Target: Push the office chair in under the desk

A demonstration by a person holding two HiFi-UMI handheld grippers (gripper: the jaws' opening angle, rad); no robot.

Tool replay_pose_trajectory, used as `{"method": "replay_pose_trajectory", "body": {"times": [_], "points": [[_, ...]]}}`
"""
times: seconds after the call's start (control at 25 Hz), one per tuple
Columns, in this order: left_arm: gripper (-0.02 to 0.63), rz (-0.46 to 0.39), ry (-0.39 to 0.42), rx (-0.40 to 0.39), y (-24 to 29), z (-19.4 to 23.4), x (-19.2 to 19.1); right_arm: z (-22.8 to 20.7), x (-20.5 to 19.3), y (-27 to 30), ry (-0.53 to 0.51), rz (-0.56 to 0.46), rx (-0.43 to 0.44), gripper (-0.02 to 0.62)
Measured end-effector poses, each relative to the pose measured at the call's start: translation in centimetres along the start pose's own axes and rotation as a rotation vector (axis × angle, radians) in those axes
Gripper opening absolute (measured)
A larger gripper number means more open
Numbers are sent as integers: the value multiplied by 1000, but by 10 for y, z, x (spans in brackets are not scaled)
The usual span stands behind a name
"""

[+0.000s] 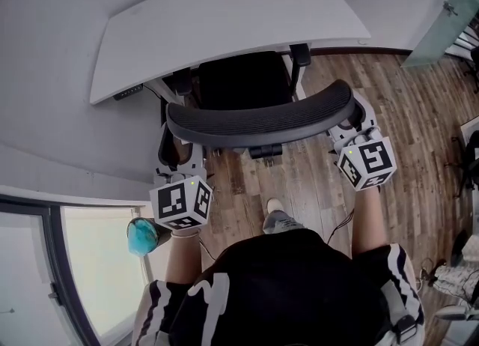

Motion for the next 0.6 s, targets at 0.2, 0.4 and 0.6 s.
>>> {"method": "replay_pose_trajectory", "body": {"times": [0.2,0.4,0.6], "points": [[242,1,-2,2,15,-6,2,-16,1,12,-3,2,11,250],[243,17,-3,7,32,-10,6,-31,2,25,-2,-1,17,250],[242,20,-3,26,45,-10,7,-40,4,37,-8,-2,28,250]]}}
Point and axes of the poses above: the fingertips, and each gripper's own axes: y forward along the fingers, z to its left, x out of its top, the point moved 1 cm from there along -y, backward along the fingers, and after that the axes turned 11 degrees about z, right-handed, at the moved point
